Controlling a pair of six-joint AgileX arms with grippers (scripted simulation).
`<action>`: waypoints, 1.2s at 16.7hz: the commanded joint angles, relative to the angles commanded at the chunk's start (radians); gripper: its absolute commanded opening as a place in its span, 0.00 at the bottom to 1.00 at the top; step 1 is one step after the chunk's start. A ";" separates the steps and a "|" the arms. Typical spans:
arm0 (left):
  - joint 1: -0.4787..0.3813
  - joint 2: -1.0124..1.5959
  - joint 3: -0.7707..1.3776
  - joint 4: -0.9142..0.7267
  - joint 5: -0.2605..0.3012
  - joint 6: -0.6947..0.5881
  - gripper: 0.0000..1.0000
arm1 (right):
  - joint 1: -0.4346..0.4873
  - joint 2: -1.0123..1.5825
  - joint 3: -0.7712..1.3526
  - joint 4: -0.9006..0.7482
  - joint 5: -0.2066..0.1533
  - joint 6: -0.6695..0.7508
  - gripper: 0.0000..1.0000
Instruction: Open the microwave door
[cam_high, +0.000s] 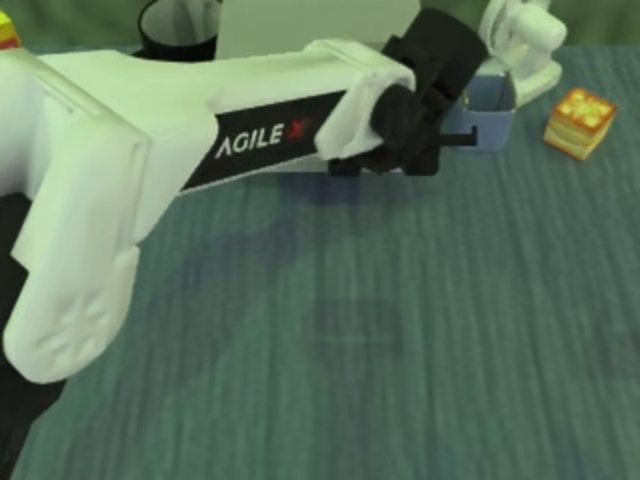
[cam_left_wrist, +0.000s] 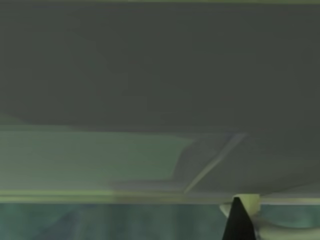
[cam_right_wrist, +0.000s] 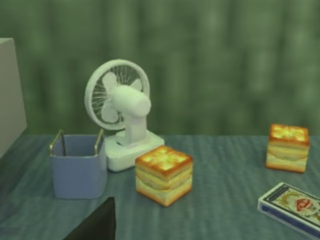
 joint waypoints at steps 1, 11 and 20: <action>0.000 0.000 0.000 0.000 0.000 0.000 0.00 | 0.000 0.000 0.000 0.000 0.000 0.000 1.00; -0.038 -0.085 -0.142 0.041 -0.022 -0.036 0.00 | 0.000 0.000 0.000 0.000 0.000 0.000 1.00; -0.038 -0.085 -0.142 0.041 -0.022 -0.036 0.00 | 0.000 0.000 0.000 0.000 0.000 0.000 1.00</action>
